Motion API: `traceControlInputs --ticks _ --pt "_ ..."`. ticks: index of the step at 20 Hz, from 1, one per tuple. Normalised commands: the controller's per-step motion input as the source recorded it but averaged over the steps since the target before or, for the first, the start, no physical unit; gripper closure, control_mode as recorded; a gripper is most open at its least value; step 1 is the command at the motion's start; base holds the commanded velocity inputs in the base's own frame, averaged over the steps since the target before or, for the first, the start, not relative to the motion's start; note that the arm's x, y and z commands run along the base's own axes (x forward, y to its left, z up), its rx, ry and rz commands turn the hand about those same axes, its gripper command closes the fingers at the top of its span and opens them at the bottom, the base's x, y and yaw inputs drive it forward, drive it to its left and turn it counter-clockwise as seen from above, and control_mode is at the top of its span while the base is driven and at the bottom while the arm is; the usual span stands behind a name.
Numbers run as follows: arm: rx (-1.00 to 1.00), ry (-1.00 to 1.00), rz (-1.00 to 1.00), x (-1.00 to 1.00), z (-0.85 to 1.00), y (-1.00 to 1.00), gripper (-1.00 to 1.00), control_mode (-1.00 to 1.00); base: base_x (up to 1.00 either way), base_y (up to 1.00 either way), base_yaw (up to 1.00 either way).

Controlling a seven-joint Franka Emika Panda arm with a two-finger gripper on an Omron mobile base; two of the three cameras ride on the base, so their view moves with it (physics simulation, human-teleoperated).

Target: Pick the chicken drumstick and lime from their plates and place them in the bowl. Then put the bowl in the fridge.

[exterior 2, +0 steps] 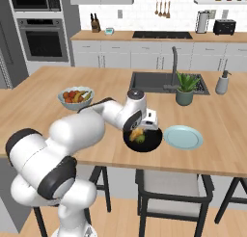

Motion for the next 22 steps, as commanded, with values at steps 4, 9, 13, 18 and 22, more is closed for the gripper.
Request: traceControlInputs --ticks 4,9,13,18,22 --pt "0.00 0.03 0.18 0.55 -0.37 -0.20 1.00 -1.00 0.00 0.00 0.00" --pt "0.00 0.01 0.10 0.36 -0.35 -0.09 1.00 -1.00 0.00 0.00 0.00" --pt "0.00 0.02 0.04 0.03 -0.36 -0.10 1.00 -1.00 0.00 0.00 0.00" --pt "-0.01 -0.05 0.01 0.28 -0.51 0.00 1.00 -1.00 0.00 0.00 0.00" --pt "0.00 -0.09 0.00 0.44 -0.24 0.00 -1.00 -1.00 0.00 0.00 0.00"
